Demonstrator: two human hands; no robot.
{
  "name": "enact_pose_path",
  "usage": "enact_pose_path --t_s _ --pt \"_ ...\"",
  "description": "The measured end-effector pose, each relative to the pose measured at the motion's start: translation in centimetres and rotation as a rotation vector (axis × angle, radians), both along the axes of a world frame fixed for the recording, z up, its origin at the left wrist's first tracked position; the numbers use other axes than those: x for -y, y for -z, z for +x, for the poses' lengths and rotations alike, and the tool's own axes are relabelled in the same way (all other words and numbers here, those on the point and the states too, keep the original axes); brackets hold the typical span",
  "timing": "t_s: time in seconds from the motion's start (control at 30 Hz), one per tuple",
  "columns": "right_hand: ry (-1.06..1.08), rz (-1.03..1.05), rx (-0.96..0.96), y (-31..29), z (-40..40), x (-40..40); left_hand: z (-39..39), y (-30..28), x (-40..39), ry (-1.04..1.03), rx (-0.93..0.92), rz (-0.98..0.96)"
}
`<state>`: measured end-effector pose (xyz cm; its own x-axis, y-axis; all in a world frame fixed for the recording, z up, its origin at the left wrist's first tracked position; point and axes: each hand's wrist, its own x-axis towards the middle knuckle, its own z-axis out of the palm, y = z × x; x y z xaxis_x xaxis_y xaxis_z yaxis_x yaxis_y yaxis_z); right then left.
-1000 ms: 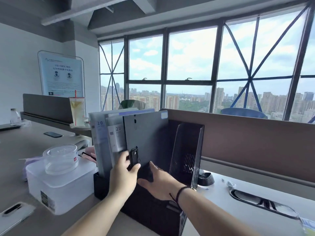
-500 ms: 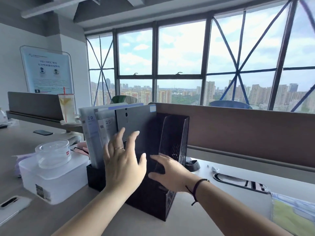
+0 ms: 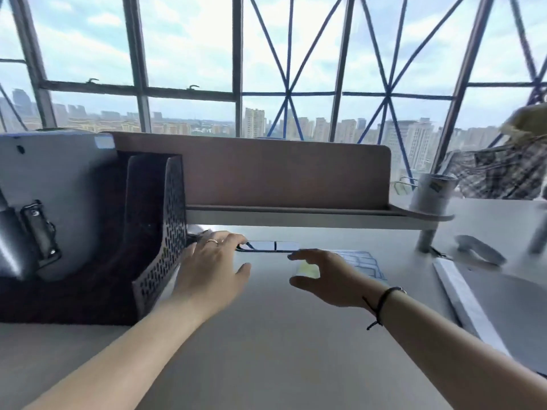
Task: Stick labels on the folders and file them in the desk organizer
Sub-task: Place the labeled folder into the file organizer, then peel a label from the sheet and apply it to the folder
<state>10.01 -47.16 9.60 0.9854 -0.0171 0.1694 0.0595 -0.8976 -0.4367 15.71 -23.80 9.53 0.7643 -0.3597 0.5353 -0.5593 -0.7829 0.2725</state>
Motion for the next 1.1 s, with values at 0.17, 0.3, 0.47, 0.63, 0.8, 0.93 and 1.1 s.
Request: enact_pose_path --t_s 0.17,0.3,0.47,0.63,0.8,0.93,1.1 --pt "0.157 0.003 -0.067 0.0 -7.8 7.4 -3.4 1.0 8.8 0.215 -0.109 0.016" --pt "0.294 0.029 -0.102 0.4 -14.3 13.2 -6.9 2.0 15.6 0.379 -0.198 0.037" --pt "0.473 -0.014 -0.102 1.4 -21.9 18.8 -11.2 3.2 23.5 0.559 -0.397 0.022" --pt "0.577 -0.061 -0.096 2.0 -27.5 22.4 -15.3 4.2 30.1 0.651 -0.498 0.032" --pt "0.75 -0.086 -0.161 3.5 -33.5 26.1 -19.0 5.1 35.4 0.752 -0.616 0.029" --pt "0.889 -0.01 -0.252 5.9 -37.4 27.7 -22.1 4.9 40.4 0.804 -0.814 -0.066" --pt "0.917 0.04 -0.307 8.2 -39.5 28.9 -24.4 5.0 45.4 0.763 -0.959 -0.048"
